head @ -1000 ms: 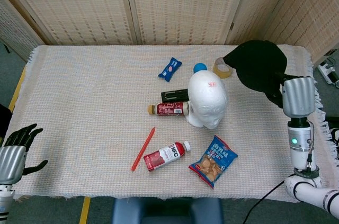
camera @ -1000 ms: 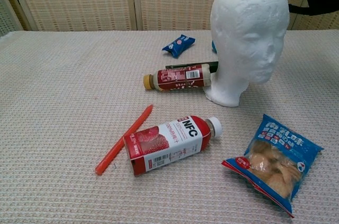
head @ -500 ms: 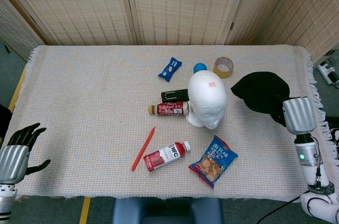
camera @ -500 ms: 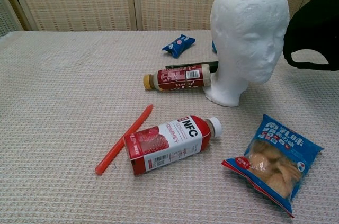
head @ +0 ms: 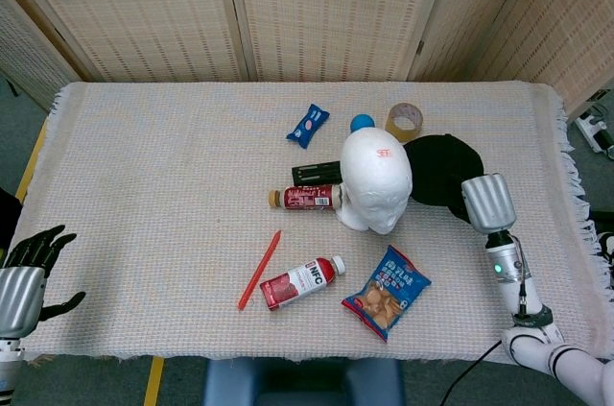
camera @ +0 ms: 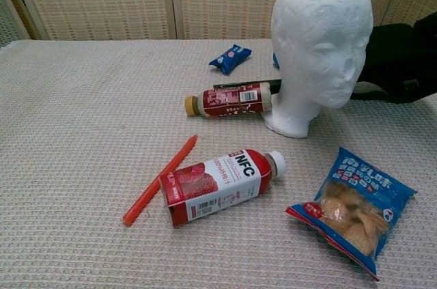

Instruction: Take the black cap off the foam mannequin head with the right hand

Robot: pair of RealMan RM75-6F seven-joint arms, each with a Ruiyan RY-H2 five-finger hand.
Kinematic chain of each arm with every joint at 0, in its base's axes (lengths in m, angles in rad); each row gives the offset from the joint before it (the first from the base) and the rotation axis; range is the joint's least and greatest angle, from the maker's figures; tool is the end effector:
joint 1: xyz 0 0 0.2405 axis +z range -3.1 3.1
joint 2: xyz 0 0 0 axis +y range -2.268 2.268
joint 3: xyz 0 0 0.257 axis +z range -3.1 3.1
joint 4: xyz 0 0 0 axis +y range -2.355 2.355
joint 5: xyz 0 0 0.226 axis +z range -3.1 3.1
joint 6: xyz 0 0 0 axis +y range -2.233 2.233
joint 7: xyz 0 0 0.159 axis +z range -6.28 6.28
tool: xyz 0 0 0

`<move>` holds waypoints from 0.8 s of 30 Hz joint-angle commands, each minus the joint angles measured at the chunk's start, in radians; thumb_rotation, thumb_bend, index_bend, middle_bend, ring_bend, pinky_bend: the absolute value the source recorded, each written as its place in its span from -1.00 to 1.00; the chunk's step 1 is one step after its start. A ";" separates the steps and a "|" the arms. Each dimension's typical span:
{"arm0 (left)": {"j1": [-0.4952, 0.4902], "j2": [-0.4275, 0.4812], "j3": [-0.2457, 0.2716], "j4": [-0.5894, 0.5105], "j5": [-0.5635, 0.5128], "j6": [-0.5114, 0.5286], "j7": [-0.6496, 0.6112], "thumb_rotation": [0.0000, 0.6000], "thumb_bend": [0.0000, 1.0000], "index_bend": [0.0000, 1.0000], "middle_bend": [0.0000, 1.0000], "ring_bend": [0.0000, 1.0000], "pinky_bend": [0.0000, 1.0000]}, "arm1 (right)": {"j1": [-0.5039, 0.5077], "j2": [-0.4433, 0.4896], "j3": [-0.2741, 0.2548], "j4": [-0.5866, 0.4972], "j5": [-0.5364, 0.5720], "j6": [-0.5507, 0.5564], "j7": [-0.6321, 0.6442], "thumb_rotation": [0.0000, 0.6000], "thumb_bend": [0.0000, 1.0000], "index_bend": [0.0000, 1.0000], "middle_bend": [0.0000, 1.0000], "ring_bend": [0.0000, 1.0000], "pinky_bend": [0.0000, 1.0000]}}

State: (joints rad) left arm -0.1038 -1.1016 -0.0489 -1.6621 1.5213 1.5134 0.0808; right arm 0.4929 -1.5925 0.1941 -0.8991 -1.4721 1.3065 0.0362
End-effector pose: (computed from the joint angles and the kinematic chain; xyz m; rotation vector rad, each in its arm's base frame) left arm -0.3003 0.2020 0.1482 -1.4151 -0.8253 -0.9147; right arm -0.2911 -0.3702 0.0643 1.5076 -0.5895 0.9838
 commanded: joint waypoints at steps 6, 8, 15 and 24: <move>-0.004 -0.005 0.001 0.004 0.003 -0.006 -0.001 1.00 -0.71 -0.56 -0.68 -0.68 -0.62 | -0.043 0.099 -0.018 -0.237 0.104 -0.115 -0.093 0.96 -1.00 -1.00 -0.97 -0.96 -0.54; -0.005 -0.006 0.001 0.005 0.004 -0.008 -0.001 1.00 -0.72 -0.56 -0.68 -0.68 -0.62 | -0.057 0.139 -0.025 -0.309 0.119 -0.125 -0.117 0.87 -1.00 -1.00 -1.00 -1.00 -0.66; -0.008 -0.011 0.001 0.012 0.003 -0.013 -0.005 1.00 -0.72 -0.56 -0.68 -0.69 -0.62 | -0.131 0.276 -0.072 -0.526 0.109 -0.071 -0.182 0.77 -1.00 -1.00 -1.00 -1.00 -0.70; -0.006 -0.030 -0.007 0.034 -0.008 -0.005 -0.012 1.00 -0.72 -0.56 -0.68 -0.69 -0.62 | -0.309 0.352 -0.139 -0.642 0.001 0.215 -0.155 1.00 -0.89 -0.73 -0.57 -0.50 -0.20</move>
State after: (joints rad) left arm -0.1099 -1.1311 -0.0552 -1.6290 1.5137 1.5073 0.0688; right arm 0.2477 -1.2699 0.0840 -1.5017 -1.4367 1.4462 -0.1350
